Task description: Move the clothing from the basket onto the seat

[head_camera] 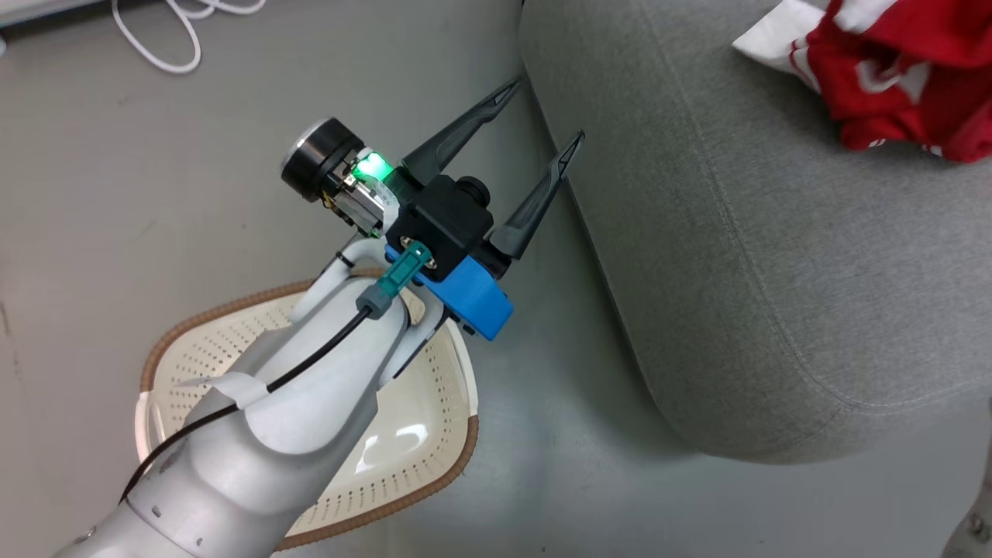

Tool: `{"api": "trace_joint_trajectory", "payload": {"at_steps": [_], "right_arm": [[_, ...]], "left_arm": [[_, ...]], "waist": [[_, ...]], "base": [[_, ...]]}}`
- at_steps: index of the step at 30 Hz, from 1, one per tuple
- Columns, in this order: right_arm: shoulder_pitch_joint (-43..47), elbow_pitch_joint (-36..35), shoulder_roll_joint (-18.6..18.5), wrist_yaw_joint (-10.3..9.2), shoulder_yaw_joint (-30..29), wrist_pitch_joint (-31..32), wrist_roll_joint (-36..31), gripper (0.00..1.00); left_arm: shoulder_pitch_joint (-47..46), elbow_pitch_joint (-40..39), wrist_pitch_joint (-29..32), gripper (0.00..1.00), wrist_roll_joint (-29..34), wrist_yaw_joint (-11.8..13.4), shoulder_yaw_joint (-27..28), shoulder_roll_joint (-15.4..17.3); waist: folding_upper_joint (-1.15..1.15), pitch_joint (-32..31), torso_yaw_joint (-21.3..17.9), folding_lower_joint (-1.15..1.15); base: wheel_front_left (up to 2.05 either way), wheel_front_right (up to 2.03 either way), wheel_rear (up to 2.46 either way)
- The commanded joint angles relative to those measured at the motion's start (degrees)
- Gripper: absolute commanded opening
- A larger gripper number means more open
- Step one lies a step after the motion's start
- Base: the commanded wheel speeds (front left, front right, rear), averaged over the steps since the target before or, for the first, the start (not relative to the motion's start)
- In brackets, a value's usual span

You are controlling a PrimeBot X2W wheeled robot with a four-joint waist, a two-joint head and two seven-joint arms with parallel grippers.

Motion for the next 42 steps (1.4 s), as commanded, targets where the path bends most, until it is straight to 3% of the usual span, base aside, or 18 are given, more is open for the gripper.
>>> {"api": "trace_joint_trajectory", "payload": {"at_steps": [1, 11, 15, 19, 31, 37, 38, 39, 40, 42], "right_arm": [[-2.35, 0.07, -1.05, 0.03, -1.06, -0.19, -0.14, 0.00], [-14.39, 6.76, -11.19, 0.03, -10.76, -0.19, 0.18, 0.00], [-15.24, 11.29, -12.81, 0.02, -13.20, -0.18, 0.37, 0.00], [-13.52, 15.24, -12.16, 0.03, -13.90, -0.20, 0.15, 0.00], [-2.51, 21.68, -5.29, 0.02, -17.31, -0.19, -0.28, 0.00], [-0.75, 24.13, -5.19, 0.03, -17.89, -0.18, -1.12, 0.00], [-0.58, 24.72, -5.03, 0.03, -18.07, -0.19, -1.18, 0.07], [-0.58, 24.84, -5.01, 0.02, -18.00, -0.19, -1.40, 0.80], [-0.50, 24.63, -5.09, 0.03, -17.94, -0.19, -1.56, 1.00], [0.57, 24.36, -4.92, 0.02, -17.61, -0.19, -2.03, 1.00]], "left_arm": [[-1.47, -0.64, 0.34, 1.00, 0.45, 0.19, 0.25, 0.74], [-4.90, -5.02, 2.31, 1.00, 1.95, 0.89, 0.41, 3.24], [-5.31, -5.79, 2.67, 1.00, 2.42, 1.03, 0.21, 4.26], [-5.24, -6.17, 2.76, 1.00, 2.34, 1.11, -0.19, 4.47], [-5.45, -5.21, 1.70, 1.00, 1.75, 1.26, -1.44, 3.49], [-5.04, -4.74, 1.27, 1.00, 1.31, 1.52, -1.49, 3.70], [-4.77, -4.58, 1.09, 1.00, 1.32, 1.61, -1.52, 3.74], [-4.42, -4.44, 0.93, 1.00, 1.26, 1.81, -1.56, 3.71], [-4.13, -4.25, 0.72, 1.00, 1.05, 1.98, -1.57, 3.56], [-3.59, -3.75, 0.30, 1.00, 0.76, 2.23, -1.61, 3.28]], "waist": [[0.00, 4.77, 1.67, -0.01], [0.00, 14.47, 2.74, -0.01], [0.00, 16.15, 2.07, -0.01], [0.00, 16.77, 1.82, -0.01], [0.00, 15.90, 3.19, -0.01], [0.00, 15.12, 3.39, -0.01], [0.00, 14.80, 3.34, -0.01], [0.00, 14.41, 3.25, -0.01], [0.00, 13.92, 3.25, -0.01], [0.00, 12.71, 3.24, -0.01]], "base": [[0.00, 0.00, 0.00], [0.00, 0.00, 0.00], [0.00, 0.00, 0.00], [0.00, 0.00, 0.00], [0.00, 0.00, 0.00], [0.00, 0.00, 0.00], [0.00, 0.00, 0.00], [0.00, 0.00, 0.00], [0.00, 0.00, 0.00], [0.00, 0.00, 0.00]]}}
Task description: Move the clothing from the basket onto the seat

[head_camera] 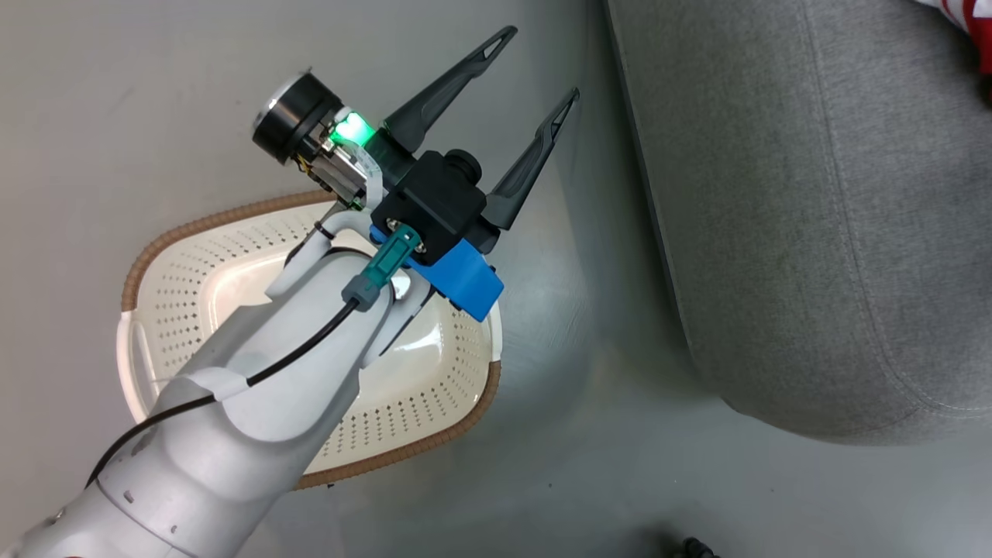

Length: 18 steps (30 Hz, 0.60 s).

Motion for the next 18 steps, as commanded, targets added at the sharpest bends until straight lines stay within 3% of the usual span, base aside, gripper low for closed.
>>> {"api": "trace_joint_trajectory", "payload": {"at_steps": [1, 10, 18], "right_arm": [[1.26, -0.21, 0.09, 0.01, 0.06, -0.19, -0.41, 1.00], [11.75, -2.57, 2.28, 0.01, 1.87, -0.19, -1.14, 1.00], [20.42, -10.11, 4.64, 0.02, 7.80, -0.20, -0.99, 1.00]], "left_arm": [[0.45, 0.14, -0.36, 1.00, -0.19, 0.08, 0.07, -0.19], [4.24, 2.52, -2.61, 1.00, -2.67, 1.51, 1.29, -1.81], [10.27, 1.24, -3.04, 1.00, -4.80, 3.43, 5.46, -2.18]], "waist": [[0.00, -1.15, 0.00, 0.00], [0.00, -9.43, 0.68, 0.00], [0.00, -16.76, 1.94, 0.00]], "base": [[0.00, 0.00, 0.00], [0.00, 0.00, 0.00], [0.00, 0.00, 0.00]]}}
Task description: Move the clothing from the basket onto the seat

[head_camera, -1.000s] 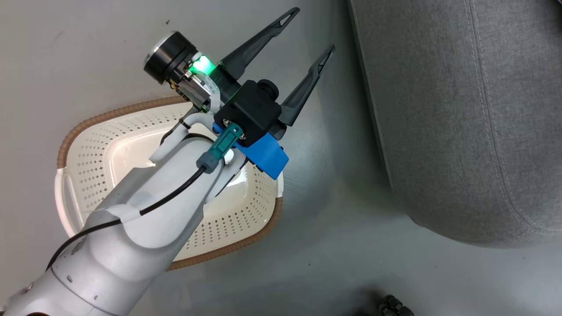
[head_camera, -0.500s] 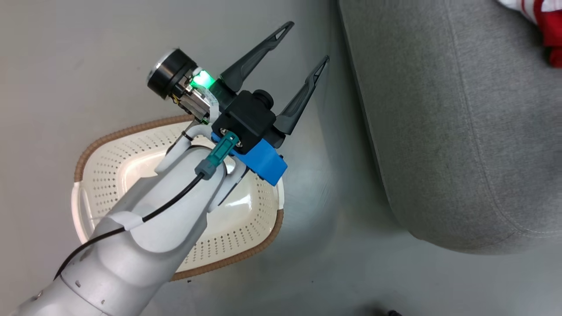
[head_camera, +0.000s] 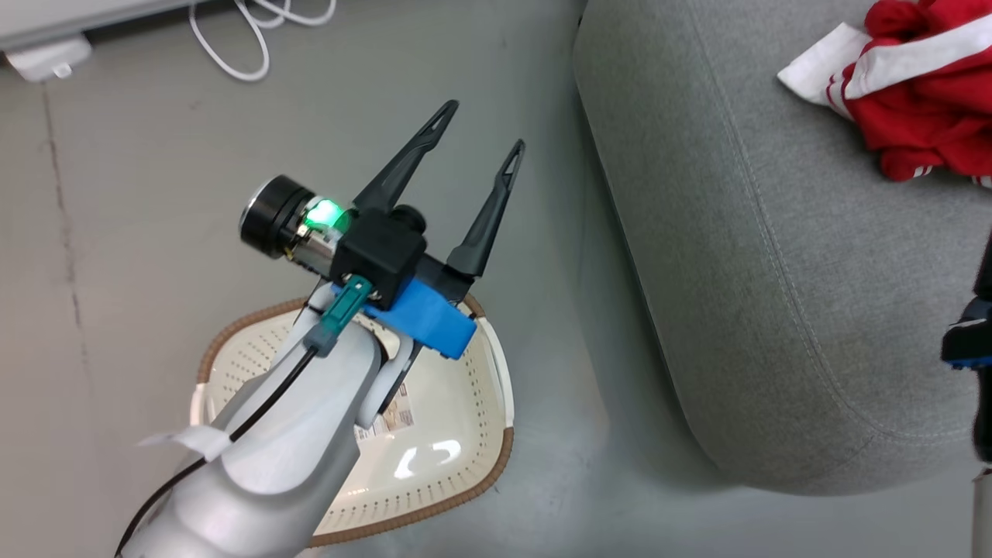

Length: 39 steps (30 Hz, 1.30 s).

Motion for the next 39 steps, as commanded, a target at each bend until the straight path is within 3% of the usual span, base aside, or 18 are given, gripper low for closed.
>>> {"api": "trace_joint_trajectory", "payload": {"at_steps": [1, 8, 18, 28, 39], "right_arm": [[1.26, -0.85, 0.27, 0.02, 0.55, -0.19, 0.33, 1.00], [4.74, -6.64, 1.58, 0.01, 8.59, -0.19, 0.46, 1.00], [7.46, -8.20, 1.80, 0.02, 15.39, -0.19, 0.77, 1.00], [11.53, -8.08, 3.05, 0.02, 17.45, -0.19, 0.12, 1.00], [16.82, -8.36, 4.68, 0.02, 17.36, -0.19, -0.23, 1.00]], "left_arm": [[1.22, -0.43, -0.24, 1.00, -0.24, 0.45, 0.71, 0.14], [8.13, -4.68, -0.26, 1.00, 0.23, 2.09, 8.00, 0.28], [16.90, -6.57, -0.22, 1.00, 1.85, 2.67, 18.19, -0.92], [25.34, -7.14, -0.22, 1.00, 3.47, 0.78, 27.40, -3.90], [31.62, -7.70, -0.22, 1.00, 5.85, -1.73, 33.32, -6.48]], "waist": [[0.00, -2.63, 0.98, 0.01], [0.00, -7.11, 3.81, 0.01], [0.00, -12.88, 8.26, 0.01], [0.00, -18.00, 11.51, 0.01], [0.00, -21.92, 13.14, 0.01]], "base": [[0.00, 0.00, 0.00], [0.00, 0.00, 0.00], [0.00, 0.00, 0.00], [0.00, 0.00, 0.00], [0.00, 0.00, 0.00]]}}
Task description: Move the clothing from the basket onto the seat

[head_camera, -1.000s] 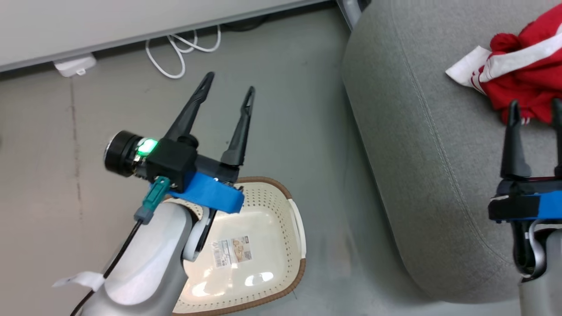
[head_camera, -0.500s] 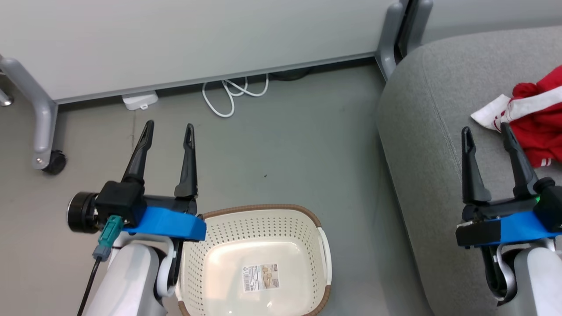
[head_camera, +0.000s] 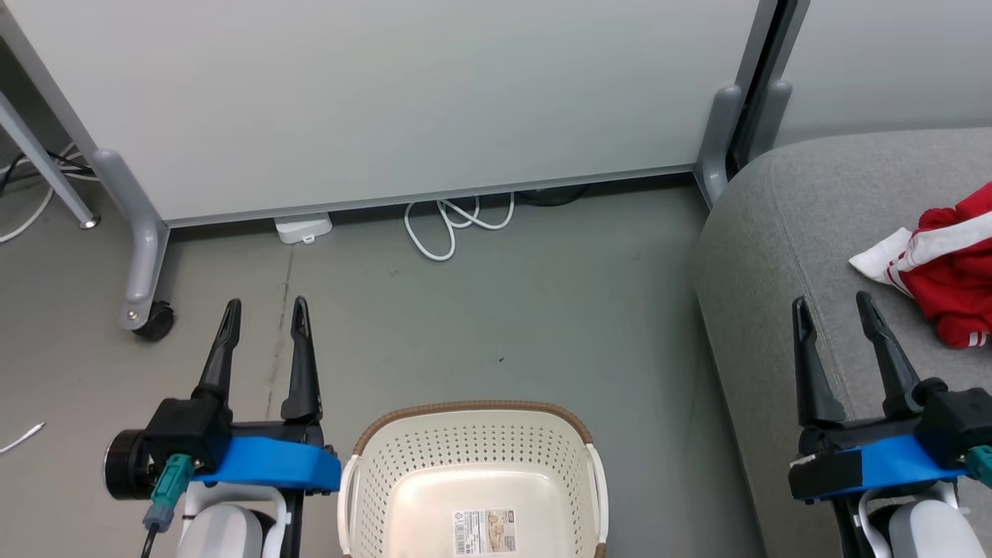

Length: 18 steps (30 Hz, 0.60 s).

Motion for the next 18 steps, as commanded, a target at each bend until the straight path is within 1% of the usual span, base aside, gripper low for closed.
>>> {"api": "trace_joint_trajectory", "payload": {"at_steps": [1, 8, 18], "right_arm": [[1.58, -0.10, 0.36, 0.03, 0.07, -0.19, -0.15, 1.00], [3.45, 0.47, 0.92, 0.03, -0.04, -0.19, -0.02, 1.00], [5.07, 1.24, 1.64, 0.03, -0.19, -0.19, 0.28, 1.00]], "left_arm": [[1.29, -0.34, -0.14, 1.00, 0.67, -0.44, 1.01, -0.34], [3.70, 0.34, -0.14, 1.00, 1.84, -1.49, 2.89, -1.38], [4.70, 0.93, -0.14, 1.00, 2.57, -2.32, 3.44, -2.10]], "waist": [[0.00, -0.75, 0.36, 0.01], [0.00, -1.90, 1.02, 0.01], [0.00, -3.00, 1.47, 0.01]], "base": [[0.00, 0.00, 0.00], [0.00, 0.00, 0.00], [0.00, 0.00, 0.00]]}}
